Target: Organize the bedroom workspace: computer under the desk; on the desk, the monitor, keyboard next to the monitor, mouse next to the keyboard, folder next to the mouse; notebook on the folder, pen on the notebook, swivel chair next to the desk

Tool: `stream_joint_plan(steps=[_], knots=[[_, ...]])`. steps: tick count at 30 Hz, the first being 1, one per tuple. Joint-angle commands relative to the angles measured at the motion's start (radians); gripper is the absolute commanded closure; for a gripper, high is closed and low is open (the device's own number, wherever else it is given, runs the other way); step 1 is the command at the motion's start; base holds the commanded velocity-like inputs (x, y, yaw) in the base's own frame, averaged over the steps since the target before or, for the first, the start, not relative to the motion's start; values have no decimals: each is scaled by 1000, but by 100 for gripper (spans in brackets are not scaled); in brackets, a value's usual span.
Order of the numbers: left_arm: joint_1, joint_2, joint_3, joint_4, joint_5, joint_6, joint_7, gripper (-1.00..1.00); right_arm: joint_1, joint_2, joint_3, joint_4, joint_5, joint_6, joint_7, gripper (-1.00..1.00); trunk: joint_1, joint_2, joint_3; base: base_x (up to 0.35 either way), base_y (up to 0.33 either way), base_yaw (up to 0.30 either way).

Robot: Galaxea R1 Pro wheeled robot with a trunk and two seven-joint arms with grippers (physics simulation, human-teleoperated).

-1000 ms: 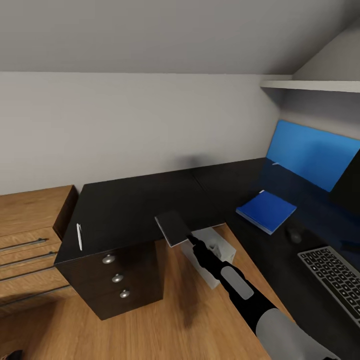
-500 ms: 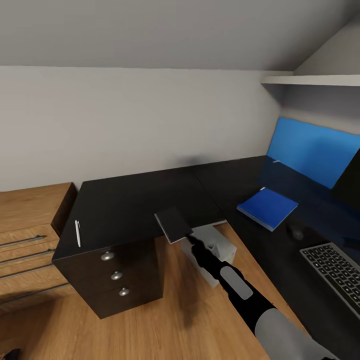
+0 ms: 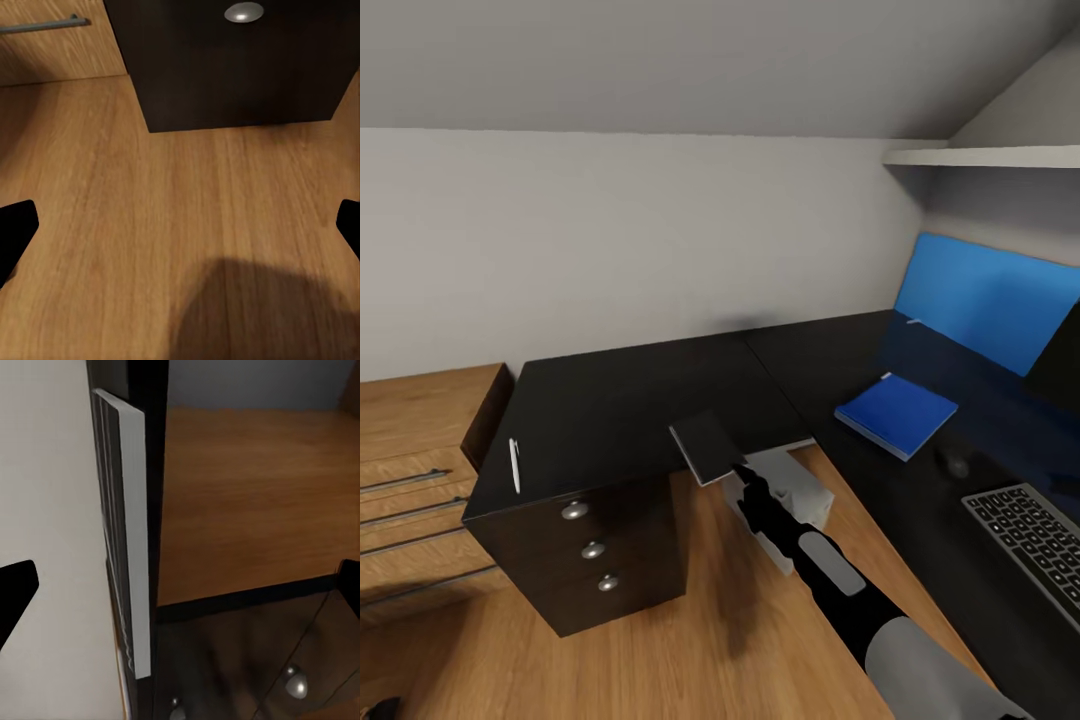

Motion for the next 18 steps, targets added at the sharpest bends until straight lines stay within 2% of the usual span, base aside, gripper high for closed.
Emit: stream_joint_plan(steps=[1,18], knots=[[-1,0,-9,0,5,-2,4,-100,-1,0,2,1,-9,1,4,-100,0,0,-1,160,106,0],[-1,1,-9,0,5,-2,4,-100,-1,-1,1,1,-10,0,3,-100,0,0,-1,55,46,0]])
